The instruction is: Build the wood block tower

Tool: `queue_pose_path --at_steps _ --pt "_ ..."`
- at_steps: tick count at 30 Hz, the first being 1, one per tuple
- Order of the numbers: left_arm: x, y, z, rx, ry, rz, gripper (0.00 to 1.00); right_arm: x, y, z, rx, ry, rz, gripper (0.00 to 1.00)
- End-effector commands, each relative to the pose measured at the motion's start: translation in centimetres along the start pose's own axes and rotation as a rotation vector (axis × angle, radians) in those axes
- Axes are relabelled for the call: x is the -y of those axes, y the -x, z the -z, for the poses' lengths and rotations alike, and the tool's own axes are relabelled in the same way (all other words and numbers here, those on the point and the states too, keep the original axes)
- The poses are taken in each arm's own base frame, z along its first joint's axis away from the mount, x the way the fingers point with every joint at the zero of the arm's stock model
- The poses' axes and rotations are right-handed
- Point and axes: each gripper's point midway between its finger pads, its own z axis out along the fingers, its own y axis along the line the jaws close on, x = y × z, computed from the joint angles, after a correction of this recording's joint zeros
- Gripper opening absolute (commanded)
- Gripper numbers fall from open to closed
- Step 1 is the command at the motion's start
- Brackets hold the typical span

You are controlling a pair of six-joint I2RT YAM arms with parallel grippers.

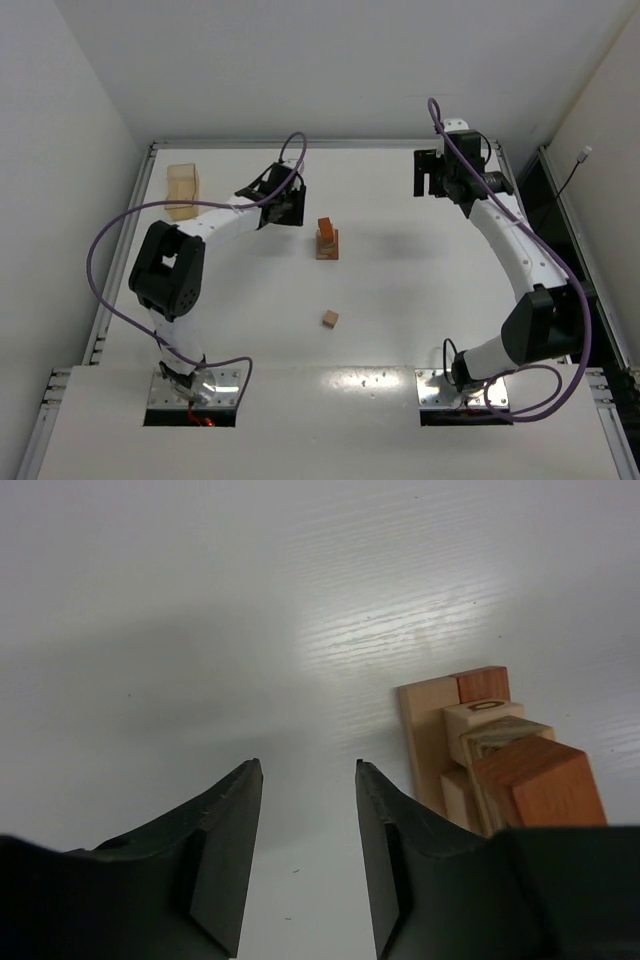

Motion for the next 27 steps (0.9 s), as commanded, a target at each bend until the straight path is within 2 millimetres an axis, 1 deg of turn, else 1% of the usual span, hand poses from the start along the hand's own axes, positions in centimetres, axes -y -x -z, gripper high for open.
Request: queue_pose_path --at_steps 1,2,3,5,6,7,8,9,10,11,12,13,15,16,17,19,21,22,27 --pt "2.2 1.8 0.2 0.038 -0.048 0.004 0.40 -0.3 1.2 0.5 0.046 0.037 -0.040 0.77" --pt "2.7 1.7 0.3 0.037 -0.055 -0.003 0.40 0.2 1.2 0.5 0.046 0.029 -0.047 0.77" --pt "2.9 1.7 0.1 0.033 -0.064 -0.004 0.42 0.0 1.2 0.5 0.045 0.038 -0.055 0.77" --pt "3.6 1.5 -0.2 0.025 -0.078 -0.011 0.42 0.2 1.2 0.4 0.044 0.040 -0.061 0.77" --pt "3.7 1.9 -0.1 0.034 -0.081 -0.010 0.42 0.2 1.2 0.4 0.044 0.040 -0.061 0.77" --pt "4.2 1.7 0.0 0.032 -0.089 -0.019 0.42 0.2 1.2 0.4 0.044 0.040 -0.070 0.77" --pt "4.2 1.7 0.0 0.032 -0.089 -0.019 0.42 0.4 1.2 0.4 0.043 0.042 -0.075 0.77" --pt "4.7 1.6 0.1 0.031 -0.096 -0.026 0.42 0.4 1.2 0.4 0.043 0.042 -0.075 0.77" --pt "4.7 1.6 0.1 0.031 -0.096 -0.026 0.42 0.4 1.2 0.4 0.043 0.042 -0.075 0.77" --pt "5.2 1.4 0.2 0.030 -0.103 -0.033 0.42 0.3 1.0 0.1 0.034 0.041 -0.074 0.77" --pt "5.2 1.4 0.2 0.029 -0.103 -0.033 0.42 0.3 1.0 0.1 0.034 0.042 -0.083 0.77" --pt "5.2 1.4 0.2 0.029 -0.103 -0.033 0.42 0.7 1.0 0.1 0.034 0.034 -0.089 0.77" --pt "5.2 1.4 0.2 0.029 -0.103 -0.033 0.47 0.5 1.0 0.1 0.033 0.045 -0.088 0.77" --pt "5.7 1.2 0.3 0.025 -0.118 -0.040 0.50 0.5 1.0 0.1 0.033 0.045 -0.088 0.77" --pt "5.7 1.2 0.3 0.025 -0.118 -0.040 0.55 0.5 1.0 0.1 0.033 0.045 -0.088 0.77" --pt "5.7 1.2 0.3 0.025 -0.118 -0.040 0.56 0.5 1.0 0.1 0.033 0.045 -0.088 0.77" --pt "5.9 1.6 0.4 0.034 -0.121 -0.039 0.58 0.3 1.0 0.1 0.033 0.054 -0.088 0.77" --pt "5.9 1.6 0.4 0.034 -0.121 -0.039 0.58 0.3 0.8 -0.2 0.024 0.054 -0.087 0.77" --pt "5.9 1.6 0.4 0.034 -0.121 -0.039 0.58 0.1 0.8 -0.2 0.023 0.064 -0.087 0.77"
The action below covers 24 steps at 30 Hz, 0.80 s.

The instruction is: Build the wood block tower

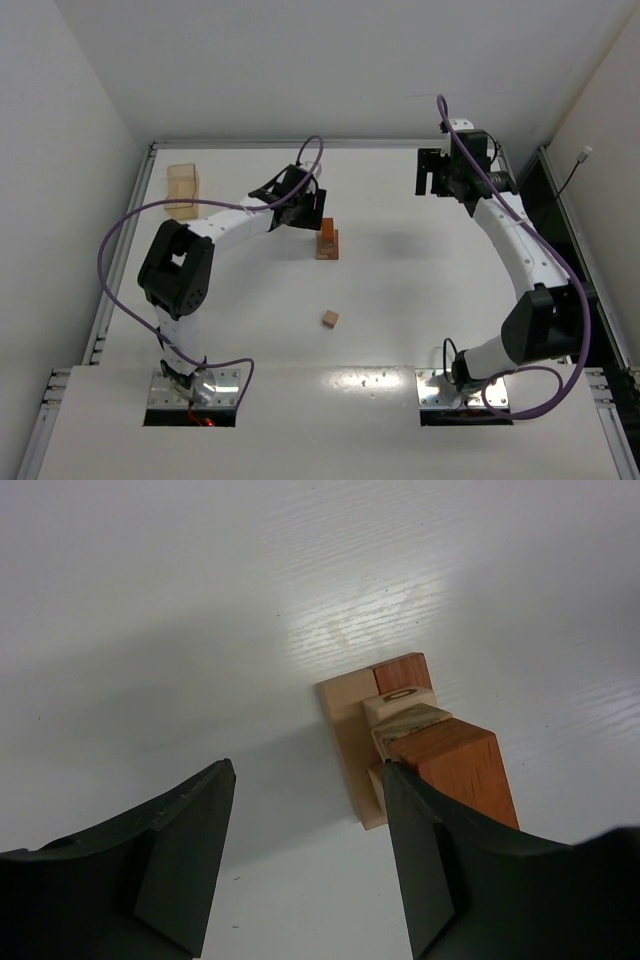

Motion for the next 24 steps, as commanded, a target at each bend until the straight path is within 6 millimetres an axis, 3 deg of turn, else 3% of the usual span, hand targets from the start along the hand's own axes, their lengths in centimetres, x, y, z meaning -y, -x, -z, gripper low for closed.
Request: queue_pose_path --at_steps 1,8,14,15,17,19,20,24 --pt "1.3 2.0 0.6 0.048 -0.031 0.011 0.58 -0.3 0.8 0.0 0.031 0.020 -0.022 0.77" --pt "0.6 1.7 0.4 0.047 0.001 0.011 0.62 -0.3 0.6 -0.3 0.022 0.019 -0.030 0.77" --pt "-1.9 2.4 3.0 0.109 0.105 0.024 0.74 -1.4 0.5 0.4 0.027 0.085 -0.030 0.76" --pt "-3.3 2.9 3.6 0.135 0.142 0.041 0.77 -2.2 -0.2 0.5 0.013 0.136 -0.012 0.76" --pt "-6.1 3.3 5.8 0.176 0.183 0.073 0.92 -4.8 -0.3 1.7 0.027 0.259 0.032 0.76" --pt "-8.2 3.4 8.0 0.207 0.210 0.088 0.98 -8.6 -2.2 2.9 -0.013 0.462 0.087 0.74" --pt "-10.5 3.1 8.8 0.200 0.250 0.106 1.00 -10.8 -3.3 4.0 -0.037 0.586 0.121 0.74" --pt "-14.4 2.3 11.8 0.188 0.286 0.135 1.00 -15.7 -9.0 6.1 -0.167 0.769 0.360 0.73"
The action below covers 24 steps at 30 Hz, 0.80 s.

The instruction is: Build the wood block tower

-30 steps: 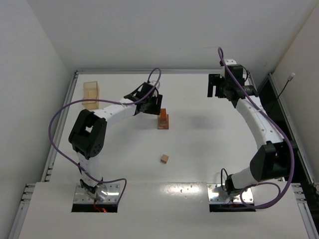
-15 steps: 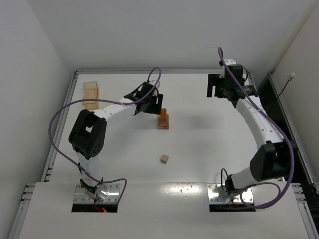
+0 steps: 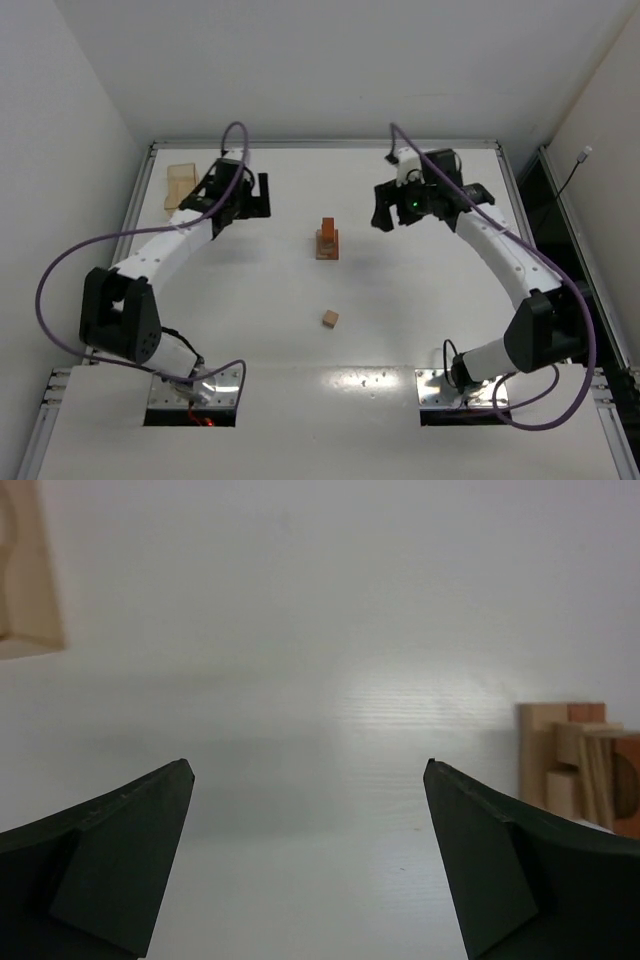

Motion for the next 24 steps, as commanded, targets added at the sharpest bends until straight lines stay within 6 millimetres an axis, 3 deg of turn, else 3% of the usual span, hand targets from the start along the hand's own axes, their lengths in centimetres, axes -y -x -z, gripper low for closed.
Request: queue_pose_path --at_steps 1,2,4,5,8,10,11,16,24 --pt "-3.6 0.5 2.1 0.013 0.041 0.006 1.00 -8.4 -3.4 -0.1 -0.086 0.309 0.298 0.73" --pt "-4.9 0.4 2.4 0.008 0.064 0.011 1.00 -9.4 -5.4 -0.2 -0.135 0.342 0.346 0.73" --pt "-5.9 0.9 3.6 0.034 0.079 0.021 1.00 -10.8 -7.4 -0.8 -0.187 0.361 0.458 0.72" --pt "-6.3 0.8 3.9 0.038 0.085 0.027 1.00 -12.4 -9.4 -1.3 -0.236 0.382 0.518 0.72" --pt "-7.5 2.0 6.0 0.103 0.106 0.040 1.00 -15.1 -13.0 -2.0 -0.282 0.427 0.560 0.70" --pt "-8.2 2.1 6.7 0.122 0.121 0.028 1.00 -15.5 -15.3 -2.6 -0.327 0.386 0.550 0.69" --pt "-8.4 2.6 7.4 0.145 0.130 0.032 1.00 -16.6 -15.7 -2.8 -0.312 0.392 0.577 0.69" --pt "-8.9 1.9 7.6 0.127 0.153 0.012 1.00 -16.1 -15.6 -4.8 -0.297 0.276 0.551 0.69" --pt "-9.6 1.4 7.3 0.121 0.180 0.016 1.00 -18.9 -17.5 -6.2 -0.364 0.351 0.545 0.68"
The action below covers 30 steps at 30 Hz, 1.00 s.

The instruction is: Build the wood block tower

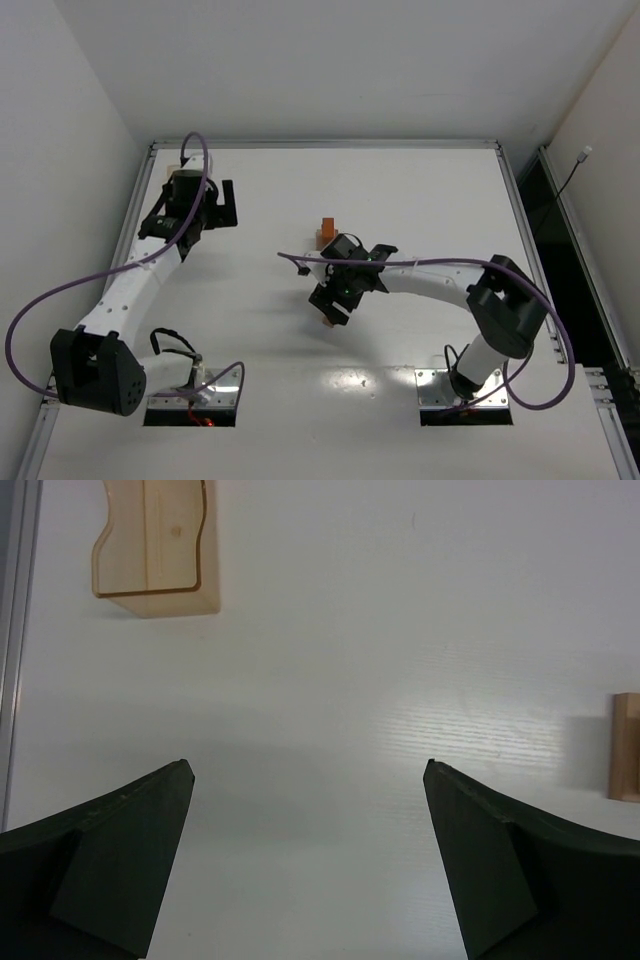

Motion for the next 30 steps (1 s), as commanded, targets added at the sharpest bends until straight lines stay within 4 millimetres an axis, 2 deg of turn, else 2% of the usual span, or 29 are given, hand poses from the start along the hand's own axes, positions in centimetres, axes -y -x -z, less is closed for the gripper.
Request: queue_pose_path --at_steps 1,2,4,8,13,16,18,21,22,23,24,26,30 --pt "-1.0 0.0 0.0 0.013 0.033 0.000 1.00 -1.0 2.9 -0.4 0.067 0.011 0.018 0.68" --pt "-1.0 0.0 0.0 0.013 0.033 0.000 1.00 -1.5 3.5 -0.3 0.077 0.016 0.033 0.68" --pt "-1.1 -0.4 -0.1 0.003 0.034 -0.003 1.00 -1.8 3.0 -1.0 0.053 0.025 0.037 0.66" --pt "-1.4 -0.3 -0.1 0.019 0.041 0.007 1.00 -2.3 3.4 -1.4 0.049 0.026 0.056 0.65" --pt "-1.8 -0.6 -0.2 0.010 0.050 0.010 1.00 -1.5 3.0 -2.6 0.011 -0.011 0.040 0.63" --pt "-1.7 -0.6 -0.5 0.010 0.050 0.010 1.00 -0.8 3.1 -2.7 0.007 -0.046 0.040 0.58" --pt "-1.7 -0.8 -0.7 0.001 0.051 0.008 1.00 -0.6 2.6 -2.9 -0.014 -0.056 0.037 0.52" --pt "-1.7 -0.6 -0.8 0.010 0.050 0.010 1.00 0.0 2.8 -3.0 -0.018 -0.085 0.037 0.35" --pt "-1.6 -0.8 -1.0 0.001 0.051 0.008 1.00 0.1 2.5 -2.9 -0.029 -0.093 0.035 0.14" --pt "-1.6 -0.8 -1.0 0.001 0.051 0.008 1.00 0.3 2.2 -3.1 -0.040 -0.106 0.034 0.03" --pt "-1.6 -0.8 -1.0 0.001 0.051 0.008 1.00 0.3 2.0 -3.1 -0.051 -0.104 0.033 0.00" --pt "-1.6 -0.8 -1.0 0.001 0.051 0.008 1.00 0.5 2.4 -2.6 -0.042 -0.119 0.035 0.00" --pt "-1.7 -1.0 -1.1 0.003 0.060 0.026 1.00 0.5 5.0 -0.1 0.041 -0.122 0.000 0.00"
